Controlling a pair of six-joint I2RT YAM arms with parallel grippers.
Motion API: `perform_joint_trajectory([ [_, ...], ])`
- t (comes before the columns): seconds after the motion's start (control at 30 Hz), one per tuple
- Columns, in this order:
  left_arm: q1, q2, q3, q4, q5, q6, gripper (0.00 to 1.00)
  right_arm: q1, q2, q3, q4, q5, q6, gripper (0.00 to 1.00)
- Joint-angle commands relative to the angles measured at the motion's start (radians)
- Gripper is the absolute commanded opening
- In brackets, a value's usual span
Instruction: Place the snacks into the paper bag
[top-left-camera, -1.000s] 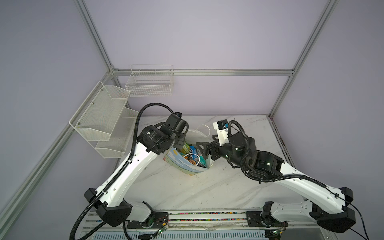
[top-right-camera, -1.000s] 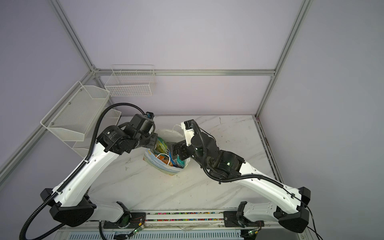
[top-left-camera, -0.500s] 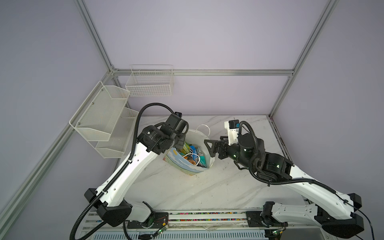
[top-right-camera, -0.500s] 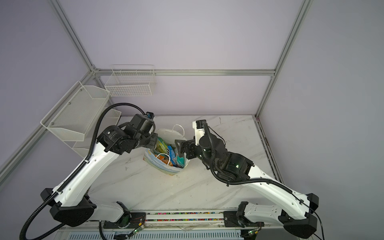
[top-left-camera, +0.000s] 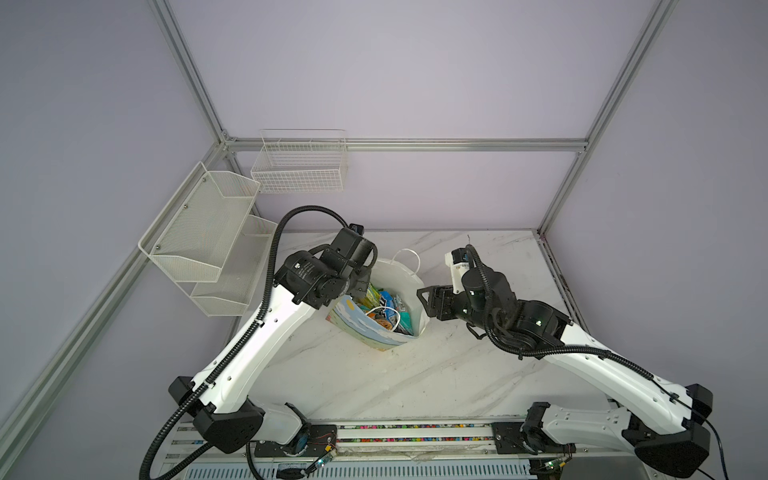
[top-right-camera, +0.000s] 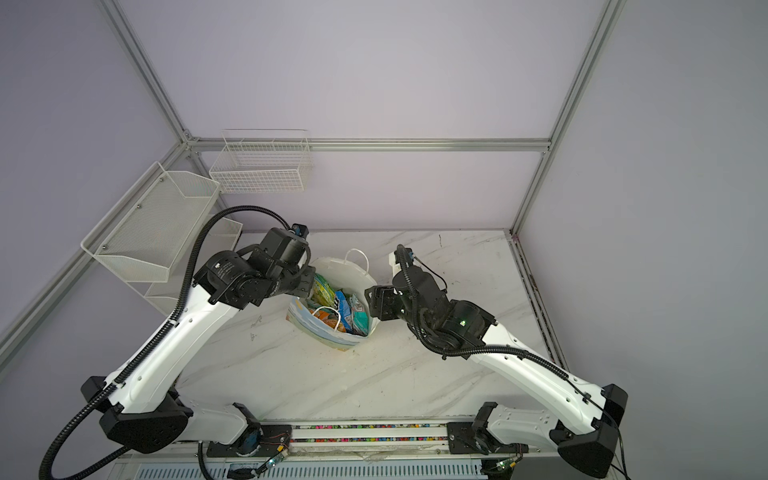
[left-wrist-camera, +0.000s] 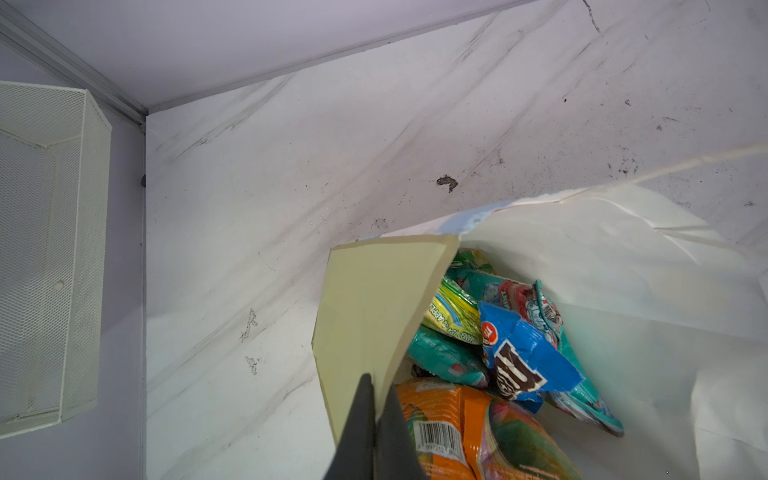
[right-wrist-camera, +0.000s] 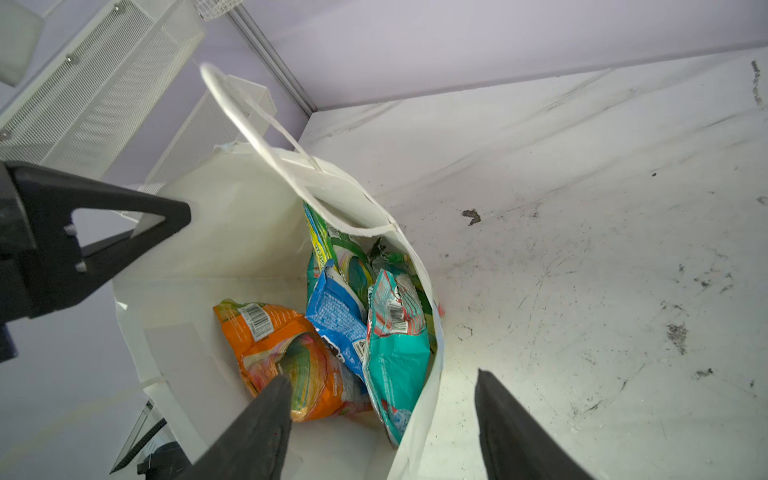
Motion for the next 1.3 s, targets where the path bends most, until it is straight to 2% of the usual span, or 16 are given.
perform_joint_trajectory([
  [0.0, -0.002, -0.013, 0.037, 0.028, -0.010, -0.005, 0.00, -0.003, 0.017, -0.020, -0.040, -0.013, 0.013, 0.68],
  [0.5, -0.001, -0.008, 0.022, 0.037, -0.010, -0.004, 0.00, -0.004, 0.083, -0.054, -0.064, 0.005, 0.022, 0.49],
  [0.7, 0.000, -0.005, 0.018, 0.042, -0.010, -0.001, 0.00, -0.004, 0.100, -0.057, -0.064, -0.016, 0.015, 0.29],
  [0.83, -0.001, -0.003, 0.010, 0.044, -0.008, 0.002, 0.00, -0.004, 0.099, -0.038, -0.065, -0.023, 0.007, 0.11],
  [0.97, 0.000, -0.001, 0.004, 0.048, -0.004, 0.004, 0.00, -0.004, 0.093, -0.013, -0.070, -0.024, -0.001, 0.00],
  [1.27, -0.001, -0.002, -0.002, 0.057, 0.001, 0.009, 0.00, -0.004, 0.063, 0.028, -0.061, -0.060, -0.012, 0.00],
])
